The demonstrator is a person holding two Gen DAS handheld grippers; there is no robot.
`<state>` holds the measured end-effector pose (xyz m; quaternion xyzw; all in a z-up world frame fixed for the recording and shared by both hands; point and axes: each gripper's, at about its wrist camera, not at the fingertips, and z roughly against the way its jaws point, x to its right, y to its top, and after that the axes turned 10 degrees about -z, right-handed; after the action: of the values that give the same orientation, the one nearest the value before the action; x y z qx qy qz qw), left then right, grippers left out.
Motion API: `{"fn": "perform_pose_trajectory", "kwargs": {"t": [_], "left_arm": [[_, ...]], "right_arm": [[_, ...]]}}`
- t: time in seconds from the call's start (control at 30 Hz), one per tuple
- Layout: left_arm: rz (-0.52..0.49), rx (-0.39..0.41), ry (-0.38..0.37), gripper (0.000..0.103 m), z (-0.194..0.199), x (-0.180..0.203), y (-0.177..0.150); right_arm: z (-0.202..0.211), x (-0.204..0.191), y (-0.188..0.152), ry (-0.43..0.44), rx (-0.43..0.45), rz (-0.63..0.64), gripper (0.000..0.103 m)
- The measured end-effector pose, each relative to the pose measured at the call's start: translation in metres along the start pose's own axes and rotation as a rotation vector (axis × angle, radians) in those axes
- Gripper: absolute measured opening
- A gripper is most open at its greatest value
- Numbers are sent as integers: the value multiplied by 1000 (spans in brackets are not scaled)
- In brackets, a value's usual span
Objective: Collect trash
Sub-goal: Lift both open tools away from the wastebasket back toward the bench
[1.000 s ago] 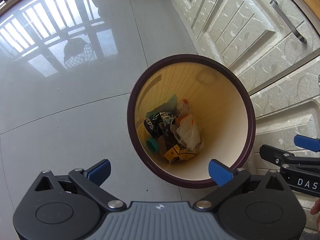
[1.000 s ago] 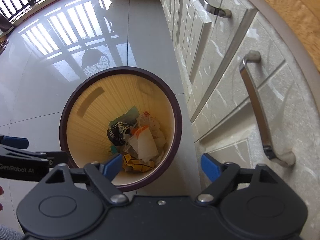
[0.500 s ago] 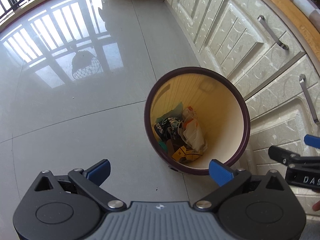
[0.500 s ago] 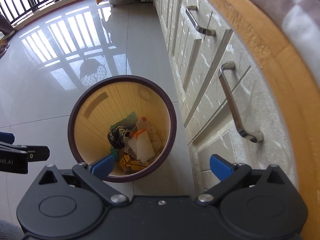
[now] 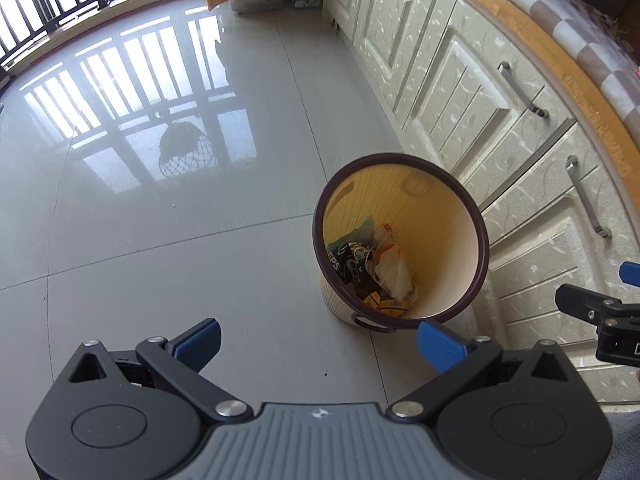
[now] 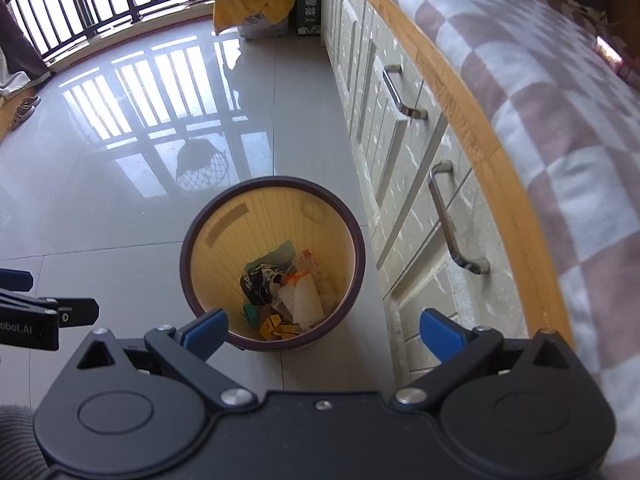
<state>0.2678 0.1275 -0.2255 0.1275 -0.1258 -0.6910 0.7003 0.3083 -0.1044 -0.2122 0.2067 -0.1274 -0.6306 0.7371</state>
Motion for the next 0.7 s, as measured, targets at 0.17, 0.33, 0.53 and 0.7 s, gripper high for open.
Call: {"fn": "perform_pose_trajectory", "kwargs": {"t": [0.17, 0.33, 0.53, 0.7], "left_arm": [[-9, 69, 6, 103, 30, 3, -3], [-2, 133, -2, 103, 60, 6, -7], [-17, 203, 3, 103, 88, 13, -9], [-31, 261, -3, 103, 108, 22, -4]], "right_arm": [[32, -3, -3, 10, 56, 13, 103], [64, 4, -2, 15, 114, -6, 103], [95, 15, 1, 7, 184, -19, 103], [120, 30, 4, -2, 242, -37, 103]]}}
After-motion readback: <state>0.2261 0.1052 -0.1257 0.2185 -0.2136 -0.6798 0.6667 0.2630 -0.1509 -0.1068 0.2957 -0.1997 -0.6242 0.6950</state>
